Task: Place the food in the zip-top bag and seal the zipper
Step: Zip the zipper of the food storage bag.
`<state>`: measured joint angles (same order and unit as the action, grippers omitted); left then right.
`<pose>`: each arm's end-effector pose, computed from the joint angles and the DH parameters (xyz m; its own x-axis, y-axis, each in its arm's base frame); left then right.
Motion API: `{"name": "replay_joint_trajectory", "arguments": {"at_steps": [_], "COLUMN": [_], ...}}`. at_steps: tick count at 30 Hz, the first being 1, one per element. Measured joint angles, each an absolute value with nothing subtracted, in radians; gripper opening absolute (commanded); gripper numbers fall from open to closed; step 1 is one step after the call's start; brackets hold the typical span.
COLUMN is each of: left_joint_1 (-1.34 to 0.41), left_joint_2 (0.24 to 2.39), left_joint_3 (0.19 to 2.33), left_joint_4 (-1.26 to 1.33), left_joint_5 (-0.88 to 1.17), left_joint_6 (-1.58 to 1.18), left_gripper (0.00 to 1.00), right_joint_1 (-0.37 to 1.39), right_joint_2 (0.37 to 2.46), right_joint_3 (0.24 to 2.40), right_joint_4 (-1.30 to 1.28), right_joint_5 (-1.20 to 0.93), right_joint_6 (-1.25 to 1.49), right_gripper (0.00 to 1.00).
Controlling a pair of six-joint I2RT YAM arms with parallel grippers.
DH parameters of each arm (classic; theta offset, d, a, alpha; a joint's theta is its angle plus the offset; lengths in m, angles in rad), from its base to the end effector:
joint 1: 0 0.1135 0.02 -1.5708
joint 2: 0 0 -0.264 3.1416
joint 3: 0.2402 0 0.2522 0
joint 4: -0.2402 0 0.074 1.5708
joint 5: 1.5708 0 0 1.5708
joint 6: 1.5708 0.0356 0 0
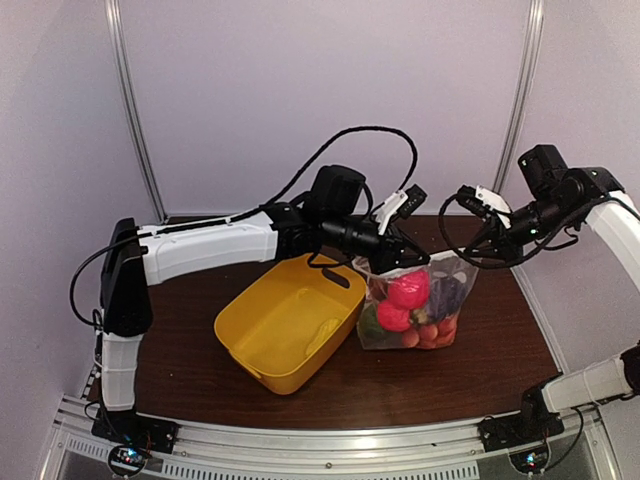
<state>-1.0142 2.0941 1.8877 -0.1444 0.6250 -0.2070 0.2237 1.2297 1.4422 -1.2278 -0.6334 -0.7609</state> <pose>0.2468 -0.4360 0.3153 -0.3788 0.2934 -0.8777 0.9206 0.0227 -0.3898 0.2027 0.0677 0.3853 -0.2668 -0.6307 -0.7287 -0.9212 0.3891 0.0005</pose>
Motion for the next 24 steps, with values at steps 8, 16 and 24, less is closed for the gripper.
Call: {"name": "replay_joint_trajectory", "arguments": {"at_steps": [8, 16, 24], "left_joint_1": [-0.973, -0.957, -0.969], "left_joint_2": [2.051, 1.97, 1.909], "left_joint_3": [1.82, 1.708, 1.522], "left_joint_4": [-0.157, -0.142, -0.136], "left_joint_5": [0.647, 0.558, 0.549], "left_joint_6": [-0.219, -0.229, -0.149], "left_gripper": [0.67, 0.75, 0.86], "right_joint_1": [0.168, 0.175, 0.176], "right_joint_2": [1.207, 1.147, 1.082], "right_joint_3": [1.353, 1.282, 1.279], "right_joint_4": [-1.2, -1.174, -1.2], "right_joint_5": [-0.579, -0.593, -0.596], "right_joint_6": [-0.781, -0.801, -0.817], "right_gripper": [0.0, 0.0, 0.0]}}
